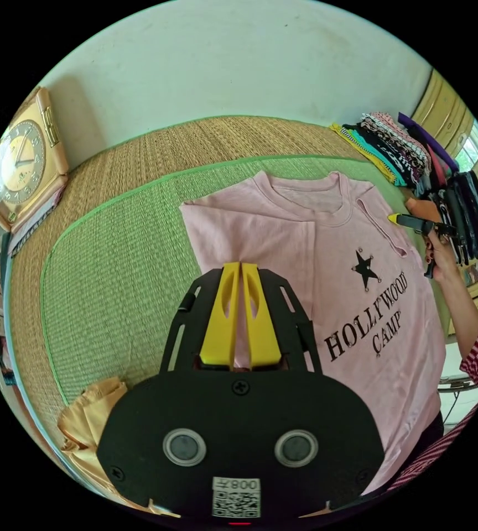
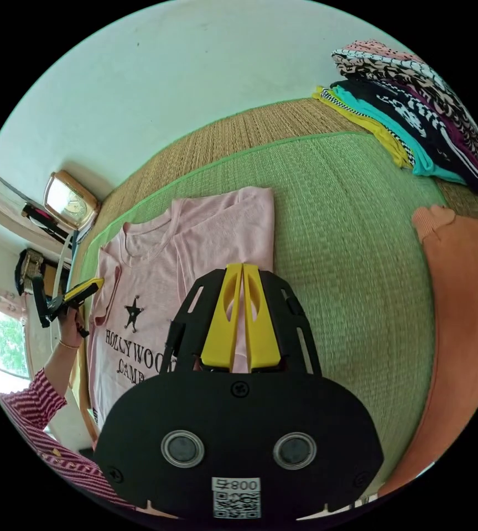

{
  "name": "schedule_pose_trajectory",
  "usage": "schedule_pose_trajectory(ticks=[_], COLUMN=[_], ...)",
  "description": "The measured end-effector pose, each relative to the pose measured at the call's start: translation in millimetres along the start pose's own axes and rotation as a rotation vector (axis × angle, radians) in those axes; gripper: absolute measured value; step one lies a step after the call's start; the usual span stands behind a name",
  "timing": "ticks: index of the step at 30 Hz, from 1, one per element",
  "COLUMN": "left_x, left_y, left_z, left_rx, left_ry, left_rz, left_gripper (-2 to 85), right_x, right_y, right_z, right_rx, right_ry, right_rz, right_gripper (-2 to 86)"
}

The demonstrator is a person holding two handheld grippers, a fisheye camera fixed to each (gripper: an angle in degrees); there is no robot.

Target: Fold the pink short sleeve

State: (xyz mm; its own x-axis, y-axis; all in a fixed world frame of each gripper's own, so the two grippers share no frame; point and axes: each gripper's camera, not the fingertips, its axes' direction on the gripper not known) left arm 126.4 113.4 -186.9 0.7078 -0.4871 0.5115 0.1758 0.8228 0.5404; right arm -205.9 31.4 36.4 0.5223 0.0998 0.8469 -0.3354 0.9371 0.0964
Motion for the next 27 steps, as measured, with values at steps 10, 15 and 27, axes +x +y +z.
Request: schedule_pose_trajectory(ticks=[10,15,27], left_x=[-24,-28,-46], left_y=[-9,36,192], left_z=[43,44,75], left_rx=[-0.001,0.015,-0.121], left_ry=[0.029,0.108,0.381], left_rz=[-0.109,-0.091,-0.265], left_gripper=[0.5,0.8,3.3], right_x=[-10,8,1], right_y=[-69,-44,132], right_z=[-23,-74,-217], right_rx=[-0.099,-0.039,-0.122], right_ry=[0.009,-0.091,-0.208], right_rz=[-0.022,0.020,-0.019], right_gripper=[0.1,0.2,3.0])
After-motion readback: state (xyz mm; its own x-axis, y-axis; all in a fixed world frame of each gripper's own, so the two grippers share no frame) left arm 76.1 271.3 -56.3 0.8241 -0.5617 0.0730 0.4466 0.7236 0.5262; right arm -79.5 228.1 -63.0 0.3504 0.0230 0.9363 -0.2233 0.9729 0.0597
